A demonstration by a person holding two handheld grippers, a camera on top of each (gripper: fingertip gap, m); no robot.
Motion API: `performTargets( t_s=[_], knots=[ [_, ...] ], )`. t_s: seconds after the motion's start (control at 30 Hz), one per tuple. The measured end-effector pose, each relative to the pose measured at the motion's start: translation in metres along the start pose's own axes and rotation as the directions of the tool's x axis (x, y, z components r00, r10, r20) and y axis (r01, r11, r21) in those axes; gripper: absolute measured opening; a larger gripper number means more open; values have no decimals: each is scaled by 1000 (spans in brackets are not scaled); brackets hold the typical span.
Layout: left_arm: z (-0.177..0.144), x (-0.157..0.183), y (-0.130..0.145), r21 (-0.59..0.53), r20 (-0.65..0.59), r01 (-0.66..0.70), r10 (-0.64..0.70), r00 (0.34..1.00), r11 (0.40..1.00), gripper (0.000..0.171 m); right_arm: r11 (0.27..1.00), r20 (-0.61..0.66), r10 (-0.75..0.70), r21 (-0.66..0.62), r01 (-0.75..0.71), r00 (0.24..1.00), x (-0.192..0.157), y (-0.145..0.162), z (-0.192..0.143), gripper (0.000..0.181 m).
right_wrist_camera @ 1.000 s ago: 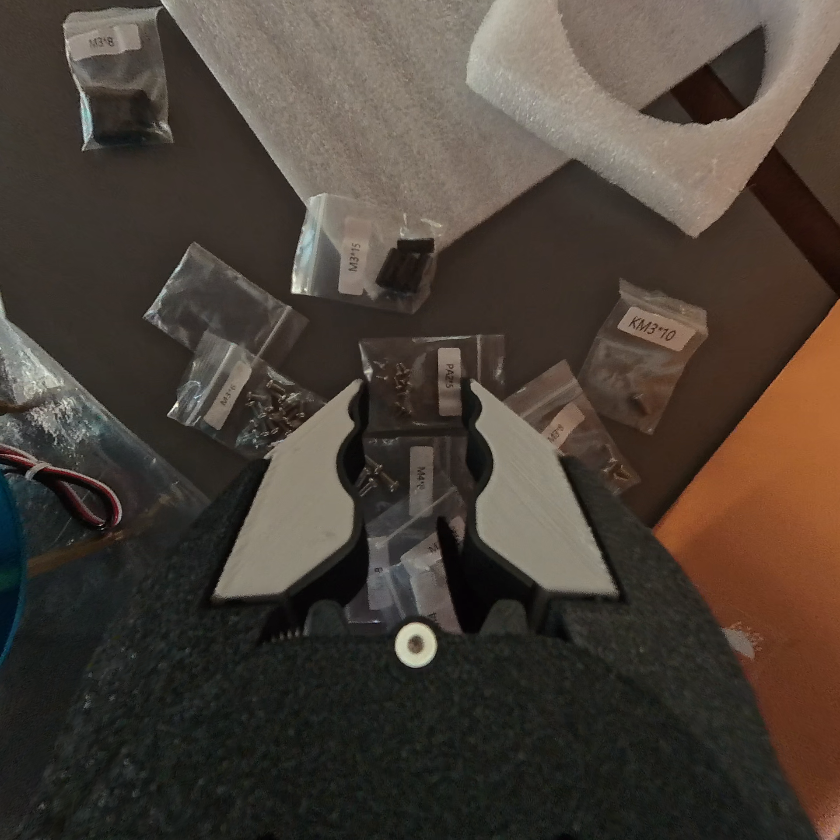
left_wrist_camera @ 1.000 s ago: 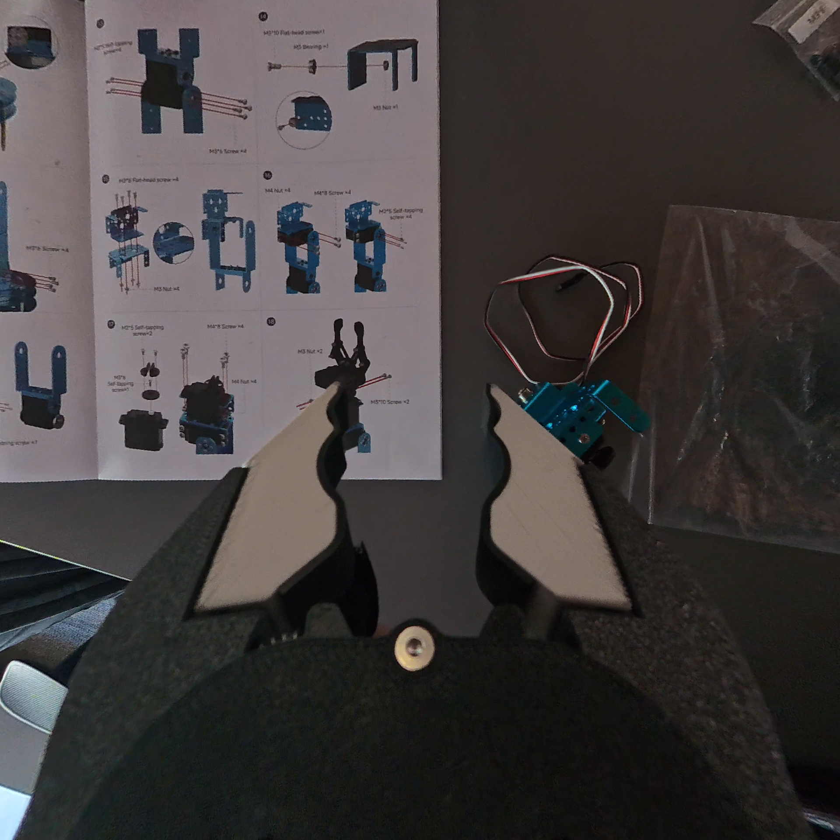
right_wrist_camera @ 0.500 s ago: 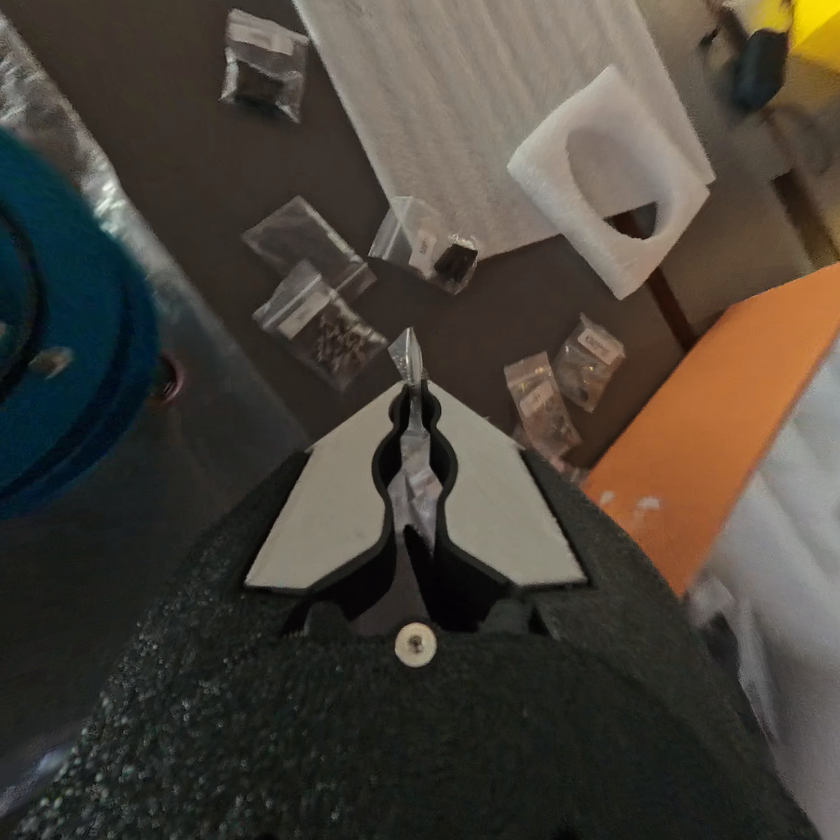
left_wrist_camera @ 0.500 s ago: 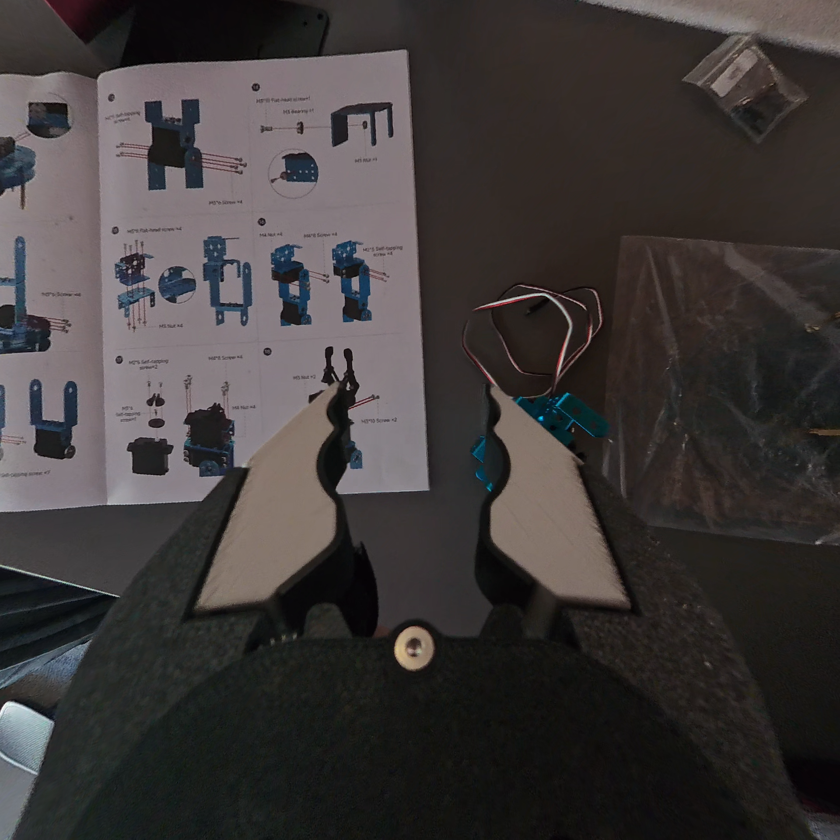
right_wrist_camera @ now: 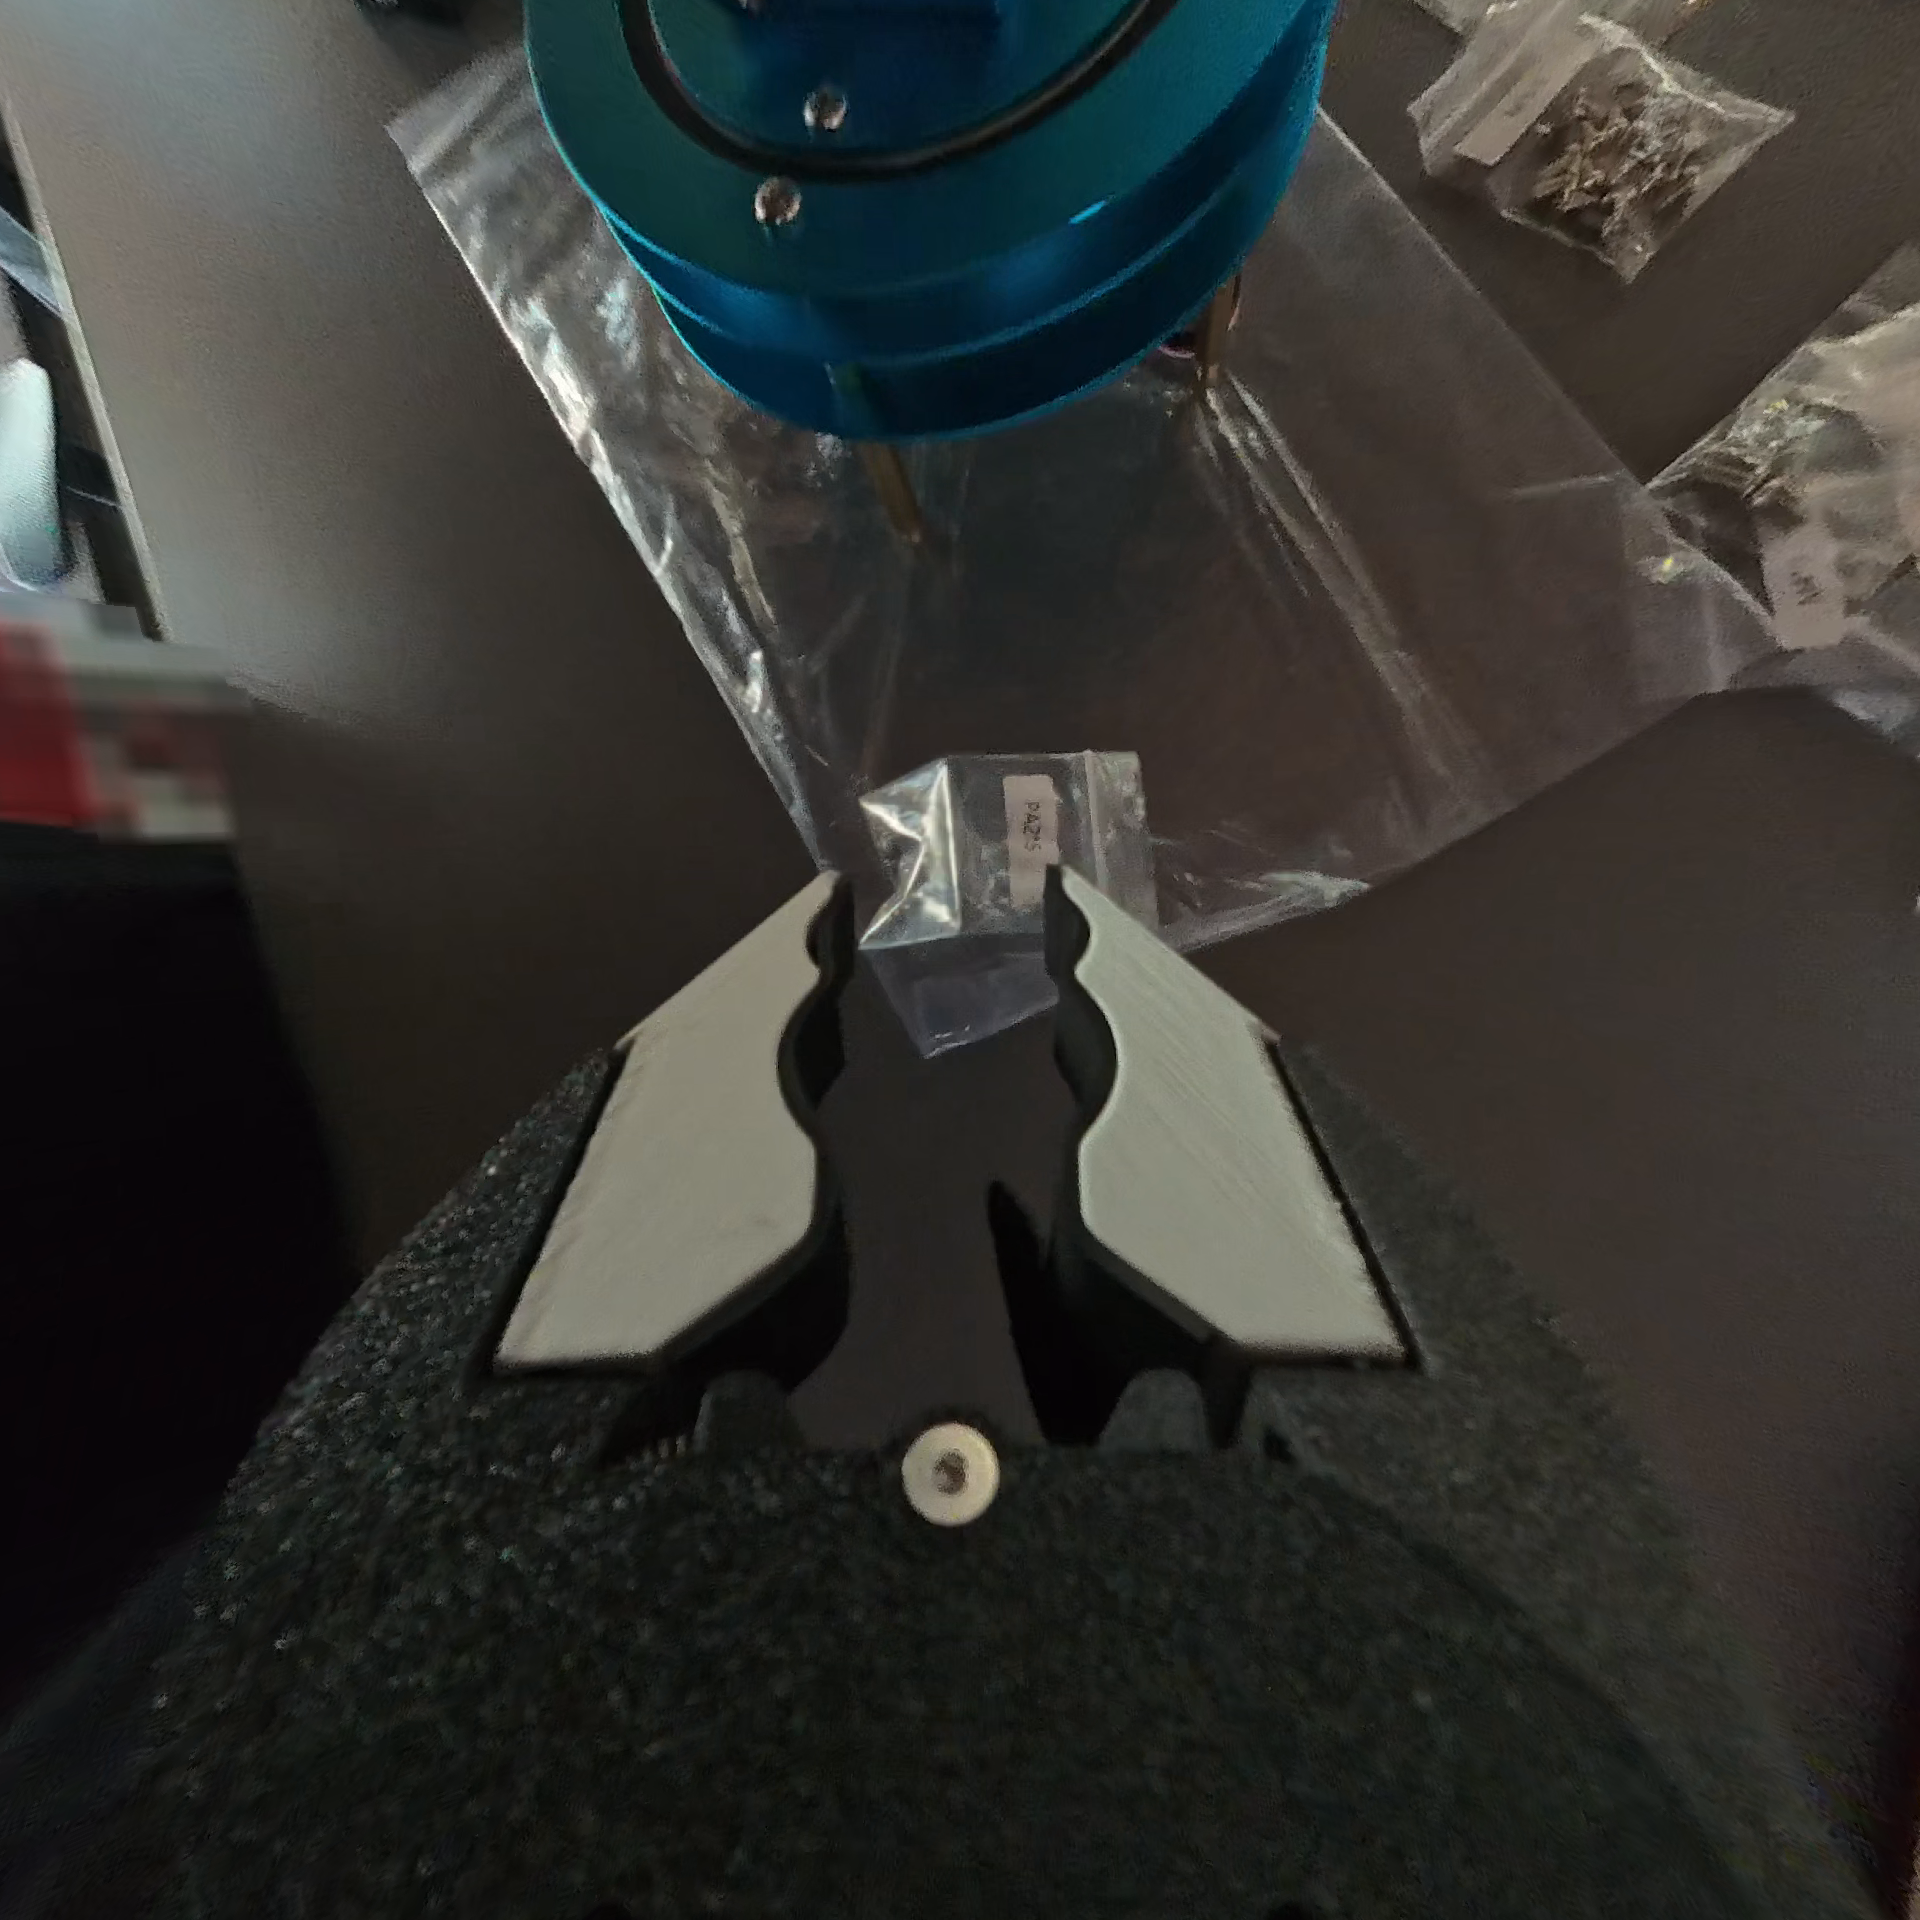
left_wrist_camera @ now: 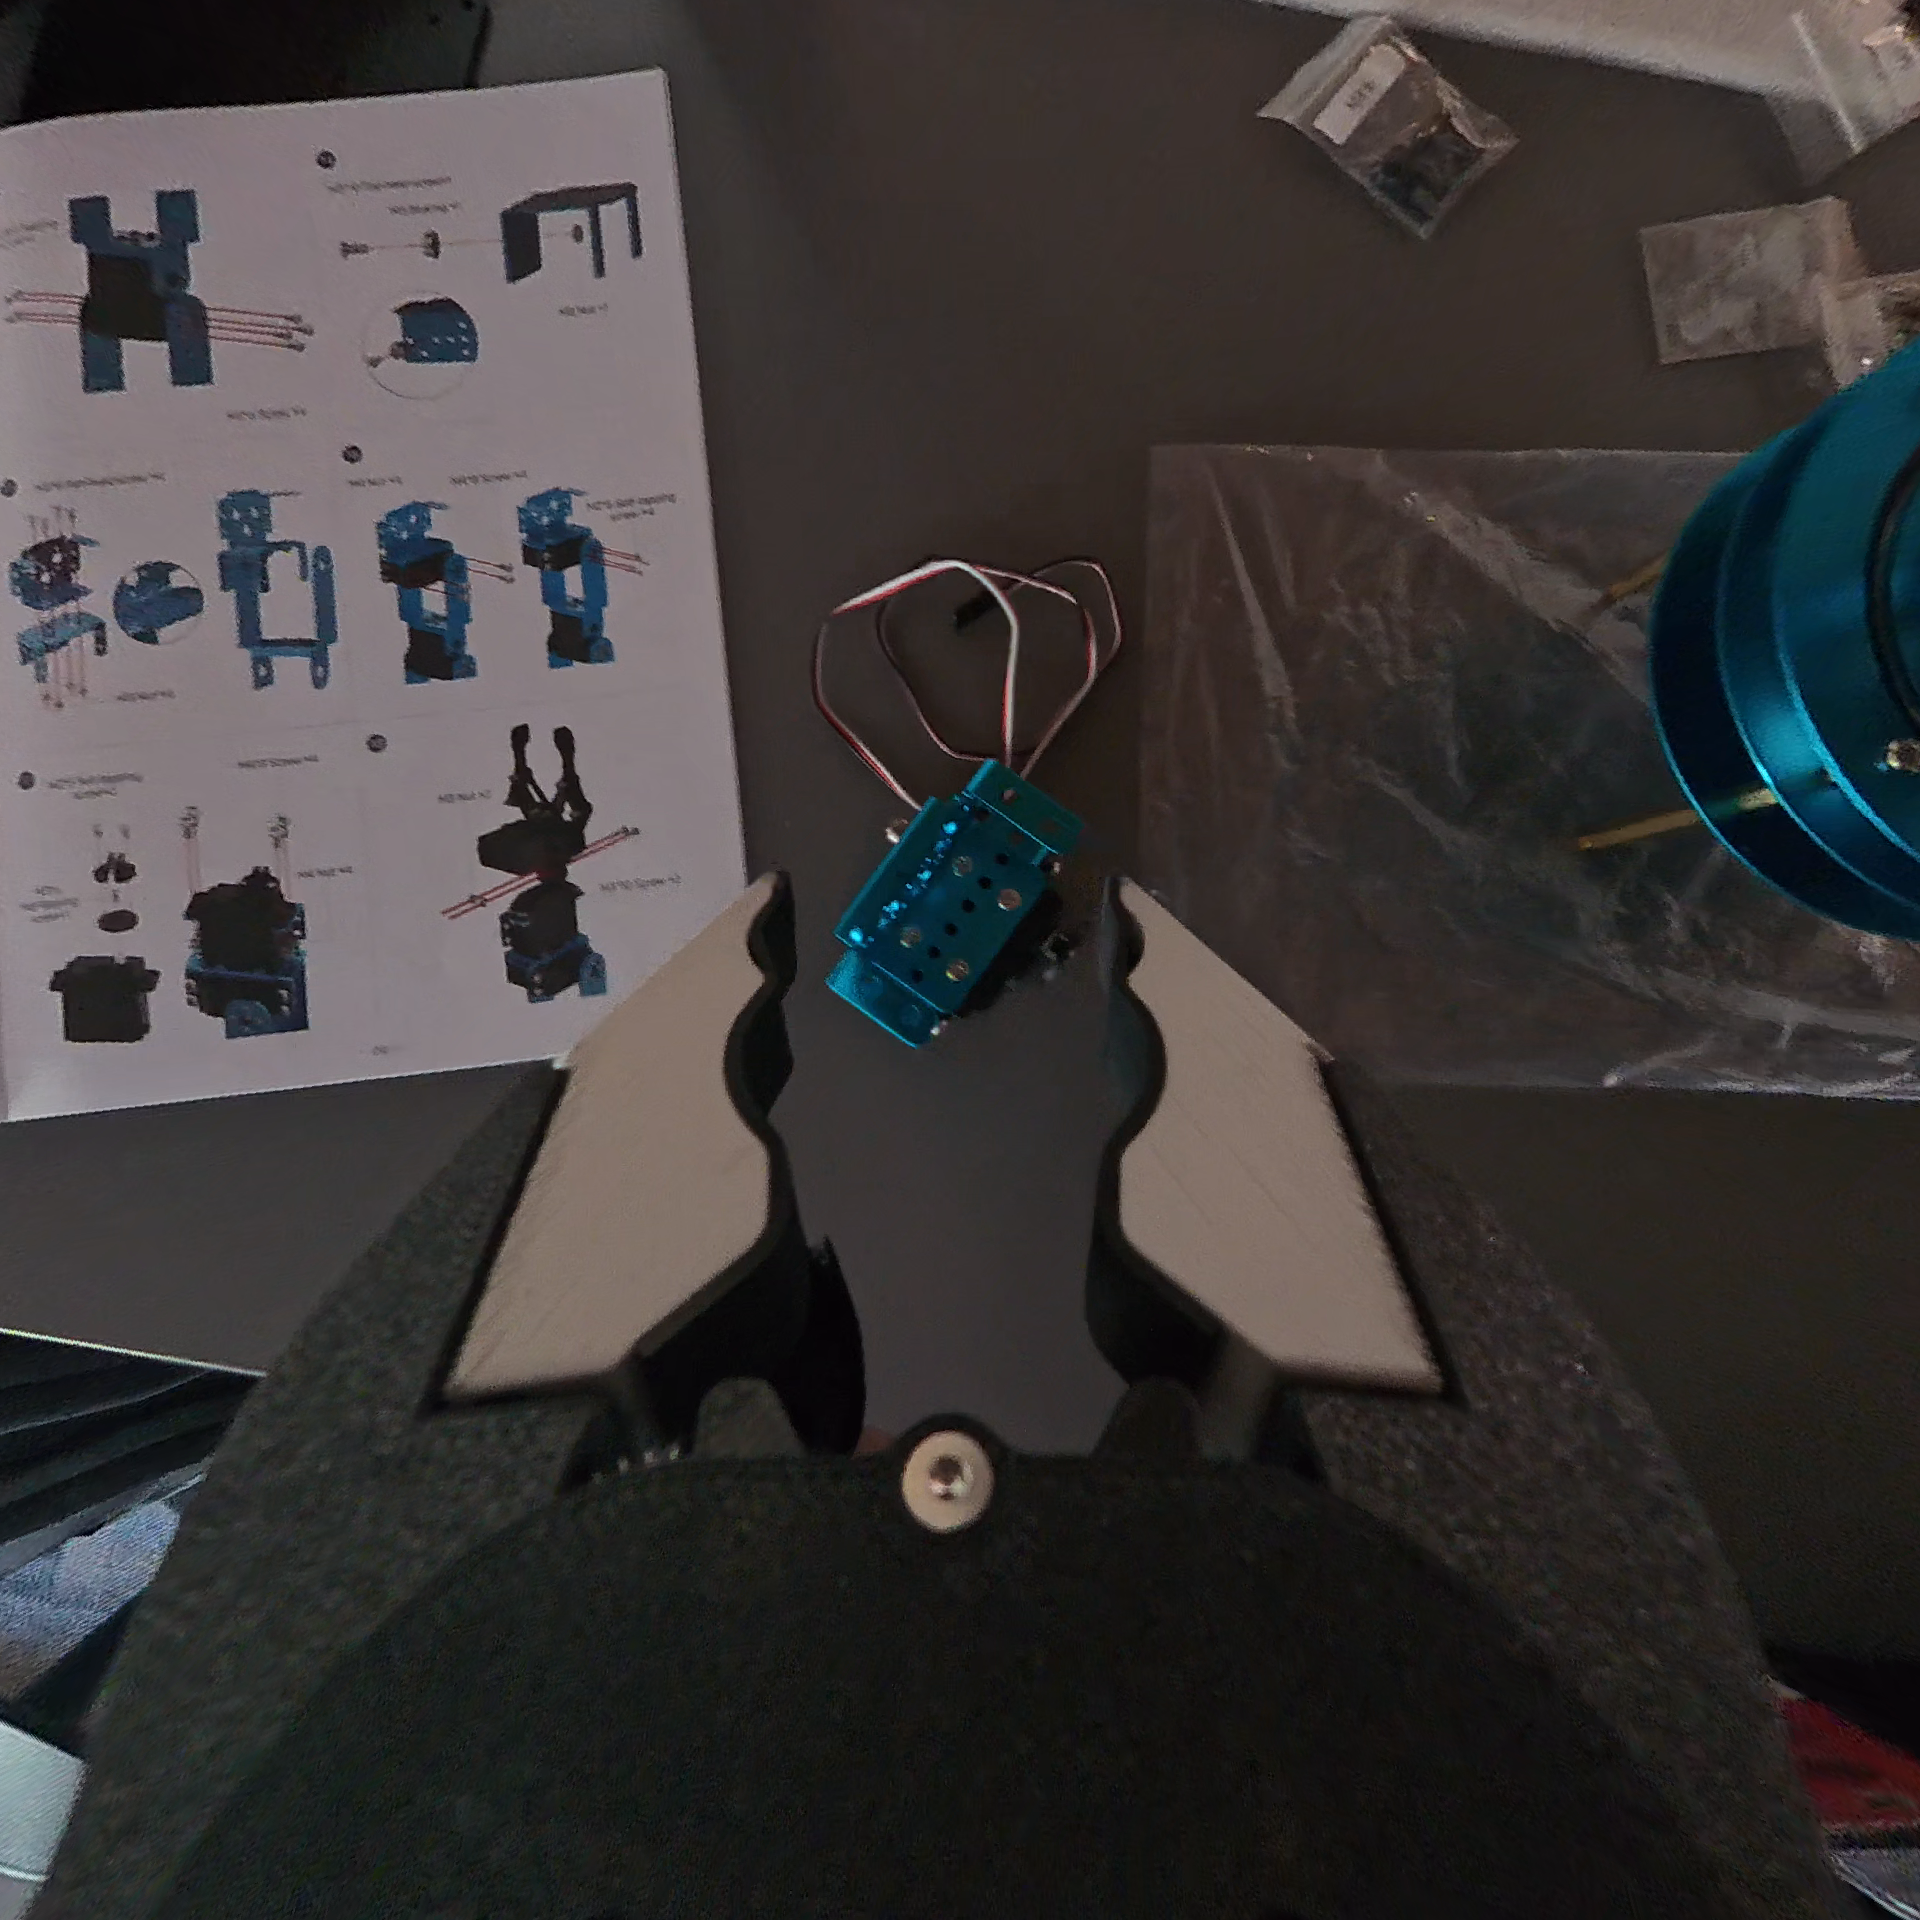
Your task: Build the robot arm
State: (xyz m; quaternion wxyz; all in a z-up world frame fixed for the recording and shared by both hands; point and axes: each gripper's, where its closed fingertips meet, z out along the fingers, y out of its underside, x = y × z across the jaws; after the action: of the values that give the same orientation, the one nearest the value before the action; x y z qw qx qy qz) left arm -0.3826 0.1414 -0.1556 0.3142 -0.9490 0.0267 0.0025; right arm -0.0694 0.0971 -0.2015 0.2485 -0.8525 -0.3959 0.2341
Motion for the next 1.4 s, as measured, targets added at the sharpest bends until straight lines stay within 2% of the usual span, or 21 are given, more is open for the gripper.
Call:
performTargets(
  t_s=[0.2,0.33,0.4,0.47,0.53,0.6,0.73,0.87,1.0,1.07,1.13,1.2,1.27,1.3,1.4],
  knots=[
    [-12,9,14,-2,10,1,-1,1000,1000,59,994,16,88,62,-89,996,31,-11,-7,34],
    [-20,9,20,1,24,4,-4,1000,1000,59,996,62,90,-31,-89,994,33,1,12,34],
    [-25,11,23,11,22,7,-7,1000,1000,59,997,69,71,-24,-70,995,31,-2,12,17],
    [-29,18,23,28,-7,-1,1,1000,1000,59,998,78,41,-52,-37,996,28,3,12,2],
    [-33,34,21,61,-75,-26,30,997,998,58,998,47,13,-55,-11,999,28,3,10,2],
    [-38,61,17,103,-193,-52,72,979,993,57,1000,32,-6,-17,7,999,23,-5,3,1],
    [-60,126,7,230,-455,-124,219,863,965,47,991,-23,-78,108,80,997,4,-37,-23,1],
    [-84,184,10,322,-695,-131,329,639,937,46,973,-75,-129,184,141,989,-24,-64,-46,0],
    [-85,214,21,447,-696,-235,501,515,863,47,969,-111,-128,197,148,986,-52,-85,-57,0],
    [-78,221,24,471,-685,-245,526,504,847,47,970,-151,-130,184,157,980,-60,-89,-59,0],
    [-77,225,33,458,-719,-249,521,460,853,47,984,-237,-118,100,145,964,-49,-75,-55,1],
    [-78,222,40,457,-728,-244,517,450,856,47,997,-285,-64,33,77,956,-31,-46,-46,2],
    [-79,217,45,470,-717,-254,533,448,846,47,999,-258,22,-17,-27,966,-20,-14,-32,28],
    [-79,213,48,472,-705,-271,543,456,839,47,999,-244,37,-20,-43,969,-18,-4,-26,33],
    [-79,204,51,485,-662,-300,569,488,821,47,992,-320,-119,-69,102,940,-8,11,-17,32]
  ],
)
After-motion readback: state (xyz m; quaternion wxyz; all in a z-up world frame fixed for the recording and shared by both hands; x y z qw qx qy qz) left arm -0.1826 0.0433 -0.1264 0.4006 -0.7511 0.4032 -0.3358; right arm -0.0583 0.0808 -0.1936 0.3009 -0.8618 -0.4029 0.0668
